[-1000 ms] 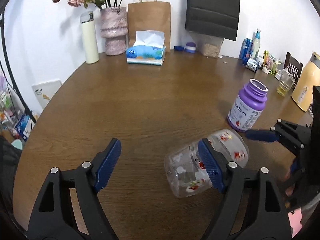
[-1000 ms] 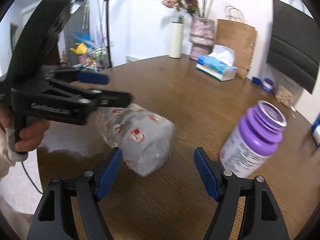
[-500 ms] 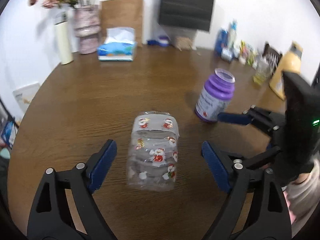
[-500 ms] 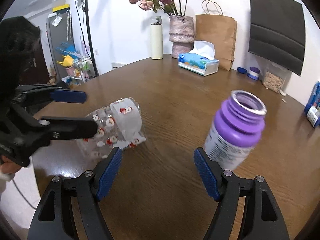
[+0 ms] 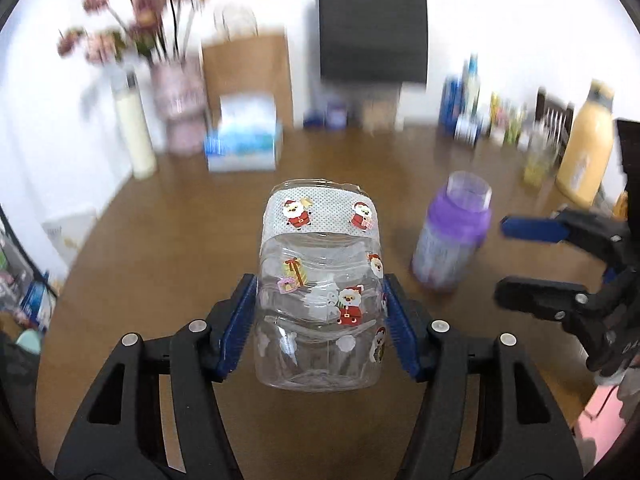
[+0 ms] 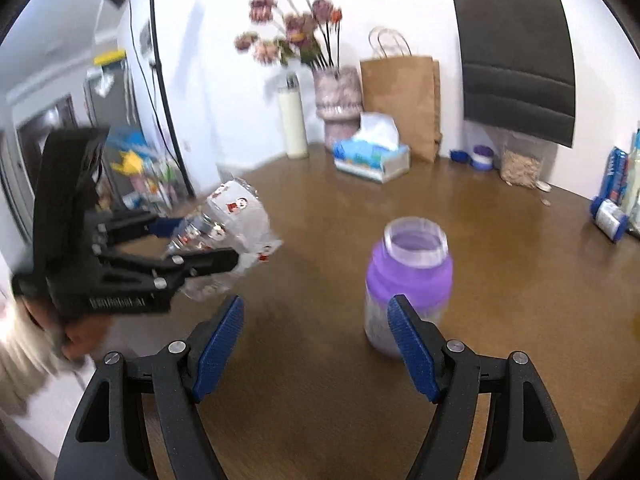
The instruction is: Flip cup upright
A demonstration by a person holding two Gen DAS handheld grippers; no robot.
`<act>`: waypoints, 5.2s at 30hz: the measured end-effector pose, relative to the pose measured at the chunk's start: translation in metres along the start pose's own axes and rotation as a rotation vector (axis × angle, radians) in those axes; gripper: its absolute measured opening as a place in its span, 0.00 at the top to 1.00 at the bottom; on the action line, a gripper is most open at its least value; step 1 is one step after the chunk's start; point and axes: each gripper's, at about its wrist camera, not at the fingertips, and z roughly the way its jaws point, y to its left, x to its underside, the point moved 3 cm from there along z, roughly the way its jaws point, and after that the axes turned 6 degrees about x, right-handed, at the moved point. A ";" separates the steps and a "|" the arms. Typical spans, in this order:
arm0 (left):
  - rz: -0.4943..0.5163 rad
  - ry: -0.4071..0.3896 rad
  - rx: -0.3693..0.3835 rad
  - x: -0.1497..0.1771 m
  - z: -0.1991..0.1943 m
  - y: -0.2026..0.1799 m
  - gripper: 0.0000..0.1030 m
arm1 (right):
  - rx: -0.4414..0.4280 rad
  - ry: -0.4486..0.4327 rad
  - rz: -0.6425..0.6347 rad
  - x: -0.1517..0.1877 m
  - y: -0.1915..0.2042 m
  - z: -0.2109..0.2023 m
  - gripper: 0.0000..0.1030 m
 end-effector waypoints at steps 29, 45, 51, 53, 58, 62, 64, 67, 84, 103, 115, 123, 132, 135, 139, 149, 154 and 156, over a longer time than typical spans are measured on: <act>0.024 -0.231 0.085 -0.046 0.049 0.012 0.43 | -0.085 -0.083 -0.209 -0.110 0.026 0.088 0.34; 0.038 -0.283 0.055 -0.060 0.057 0.005 0.44 | -0.083 -0.149 -0.264 -0.122 0.009 0.084 0.31; 0.045 -0.211 0.080 -0.038 0.061 -0.006 0.44 | -0.070 -0.113 -0.218 -0.096 0.006 0.084 0.31; 0.046 -0.179 0.106 -0.030 0.060 -0.011 0.43 | -0.073 -0.139 -0.221 -0.083 0.013 0.073 0.28; 0.011 -0.128 0.098 -0.019 0.066 -0.010 0.43 | -0.128 -0.073 -0.140 -0.068 0.002 0.087 0.25; 0.000 -0.118 0.094 -0.016 0.057 -0.011 0.43 | -0.143 -0.062 -0.121 -0.069 0.005 0.081 0.25; 0.018 -0.120 0.082 -0.012 0.051 -0.015 0.43 | -0.140 -0.059 -0.144 -0.067 0.011 0.075 0.29; 0.044 -0.125 0.072 -0.011 0.037 -0.022 0.43 | -0.132 -0.067 -0.158 -0.064 0.019 0.060 0.30; 0.050 0.030 0.092 0.071 -0.012 -0.054 0.17 | -0.069 -0.003 -0.159 0.016 0.057 0.011 0.31; -0.017 -0.025 -0.015 0.104 -0.030 -0.040 0.02 | 0.035 0.013 -0.095 0.043 0.039 -0.007 0.25; -0.126 -0.188 -0.214 0.085 -0.110 0.006 0.00 | 0.367 -0.053 0.079 0.059 -0.025 -0.109 0.16; -0.112 -0.201 -0.220 0.082 -0.110 -0.003 0.00 | 0.361 -0.074 0.106 0.057 -0.032 -0.115 0.16; -0.121 -0.324 -0.206 0.098 -0.158 -0.034 0.00 | 0.368 -0.236 0.098 0.085 -0.012 -0.144 0.16; -0.121 -0.359 -0.233 0.122 -0.181 -0.049 0.00 | 0.388 -0.269 0.064 0.110 0.008 -0.164 0.16; -0.135 -0.399 -0.240 0.178 -0.216 -0.068 0.00 | 0.396 -0.349 0.080 0.145 0.040 -0.199 0.16; -0.095 -0.451 -0.215 0.187 -0.233 -0.086 0.00 | 0.344 -0.294 0.036 0.177 0.075 -0.201 0.15; -0.090 -0.459 -0.216 0.187 -0.236 -0.087 0.00 | 0.356 -0.303 0.049 0.178 0.071 -0.203 0.15; -0.088 -0.464 -0.216 0.186 -0.237 -0.087 0.00 | 0.354 -0.307 0.041 0.180 0.075 -0.203 0.15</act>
